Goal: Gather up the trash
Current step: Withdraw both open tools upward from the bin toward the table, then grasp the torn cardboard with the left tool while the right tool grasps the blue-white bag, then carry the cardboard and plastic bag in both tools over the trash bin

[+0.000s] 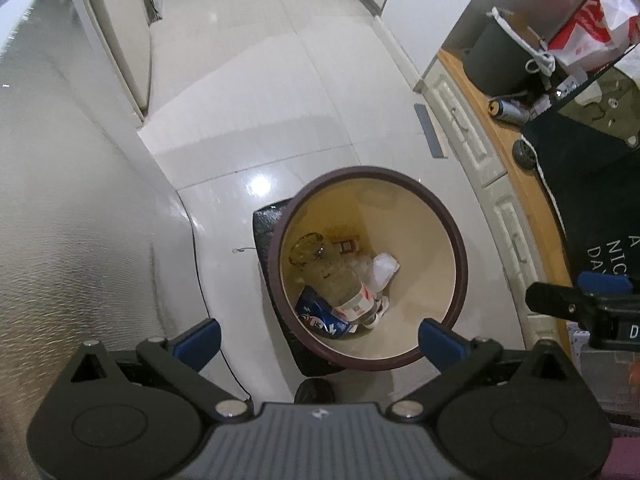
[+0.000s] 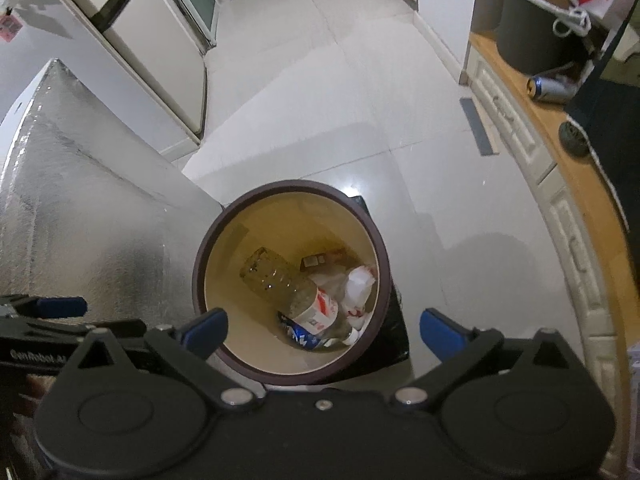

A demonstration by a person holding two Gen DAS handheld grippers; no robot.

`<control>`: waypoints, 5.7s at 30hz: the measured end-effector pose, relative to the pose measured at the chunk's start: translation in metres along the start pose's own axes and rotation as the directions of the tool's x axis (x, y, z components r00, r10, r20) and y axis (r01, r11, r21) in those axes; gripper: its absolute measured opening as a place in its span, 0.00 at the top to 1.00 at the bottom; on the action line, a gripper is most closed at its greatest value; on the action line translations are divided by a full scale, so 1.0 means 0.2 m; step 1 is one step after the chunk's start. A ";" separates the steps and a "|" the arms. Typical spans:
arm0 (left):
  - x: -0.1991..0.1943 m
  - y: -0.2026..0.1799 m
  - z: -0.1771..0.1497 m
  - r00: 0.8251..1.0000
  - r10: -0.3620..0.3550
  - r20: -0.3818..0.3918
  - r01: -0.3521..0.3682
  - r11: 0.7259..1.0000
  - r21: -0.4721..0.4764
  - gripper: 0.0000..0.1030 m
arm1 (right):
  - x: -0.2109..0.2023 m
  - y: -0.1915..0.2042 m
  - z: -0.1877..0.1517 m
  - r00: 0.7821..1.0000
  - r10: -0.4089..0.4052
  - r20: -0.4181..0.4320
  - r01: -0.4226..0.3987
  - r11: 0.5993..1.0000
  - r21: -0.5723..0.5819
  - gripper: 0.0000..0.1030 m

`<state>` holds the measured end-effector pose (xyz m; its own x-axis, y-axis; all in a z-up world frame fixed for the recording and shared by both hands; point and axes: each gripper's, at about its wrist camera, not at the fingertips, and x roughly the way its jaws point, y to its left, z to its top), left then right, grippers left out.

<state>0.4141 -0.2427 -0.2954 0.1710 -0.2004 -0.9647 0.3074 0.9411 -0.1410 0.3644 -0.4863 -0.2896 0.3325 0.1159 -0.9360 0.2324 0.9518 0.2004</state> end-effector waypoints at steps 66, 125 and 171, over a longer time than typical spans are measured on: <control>-1.61 1.60 -0.54 0.802 0.130 0.583 0.006 0.975 -0.224 0.00 | -0.89 1.93 -0.19 0.898 0.134 0.419 0.019 0.940 -0.341 0.00; -0.78 2.62 0.16 0.858 0.105 0.503 -0.119 0.993 -0.004 0.52 | 0.02 2.93 -0.02 0.947 0.214 0.241 0.033 0.679 -0.733 0.13; -1.40 2.05 -0.58 0.845 0.206 0.494 -0.068 0.957 -0.283 0.53 | -0.40 2.66 -0.12 0.929 0.254 0.270 -0.104 0.878 -0.466 0.57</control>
<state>0.3842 0.2313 -0.1079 0.6699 -0.1100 -0.7343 0.0178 0.9911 -0.1323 0.4403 0.0176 -0.1142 0.6144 0.2724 -0.7404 -0.2568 0.9565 0.1388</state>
